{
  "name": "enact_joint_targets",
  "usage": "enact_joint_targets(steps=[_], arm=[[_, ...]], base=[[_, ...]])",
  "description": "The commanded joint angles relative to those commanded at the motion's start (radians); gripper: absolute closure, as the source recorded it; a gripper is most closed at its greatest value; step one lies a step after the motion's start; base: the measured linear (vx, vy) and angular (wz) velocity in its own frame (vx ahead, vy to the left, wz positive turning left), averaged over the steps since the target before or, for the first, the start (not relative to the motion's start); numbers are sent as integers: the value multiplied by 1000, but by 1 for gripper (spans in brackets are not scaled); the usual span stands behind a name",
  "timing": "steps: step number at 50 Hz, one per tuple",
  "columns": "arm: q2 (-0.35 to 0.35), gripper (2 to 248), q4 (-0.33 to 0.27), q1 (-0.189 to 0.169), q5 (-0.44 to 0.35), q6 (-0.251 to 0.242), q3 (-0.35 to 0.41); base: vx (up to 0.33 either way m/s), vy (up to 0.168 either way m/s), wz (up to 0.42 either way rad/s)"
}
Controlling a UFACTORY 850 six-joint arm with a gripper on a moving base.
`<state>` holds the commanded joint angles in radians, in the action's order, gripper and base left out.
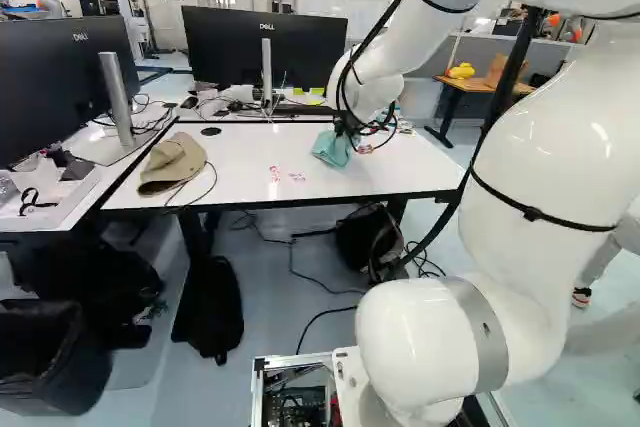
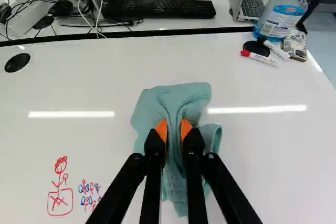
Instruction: Clean the table with the green towel
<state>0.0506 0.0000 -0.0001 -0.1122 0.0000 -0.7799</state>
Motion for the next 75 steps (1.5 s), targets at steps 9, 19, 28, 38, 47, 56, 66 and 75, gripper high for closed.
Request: enact_joint_targets(steps=[9,19,28,38,47,56,66,75], arm=[[-11,200,0,30,0,0,11],[-22,200,0,64,0,0,22],[-32,200,0,94,0,0,33],[-45,200,0,129,0,0,46],[-59,200,0,162,0,0,61],[-76,200,0,194,0,0,77],[-97,200,0,230,0,0,98],[-120,200,0,261,0,0,121]], base=[[0,0,0],[0,0,0],[0,0,0],[0,0,0],[0,0,0],[0,0,0],[0,0,0],[0,0,0]])
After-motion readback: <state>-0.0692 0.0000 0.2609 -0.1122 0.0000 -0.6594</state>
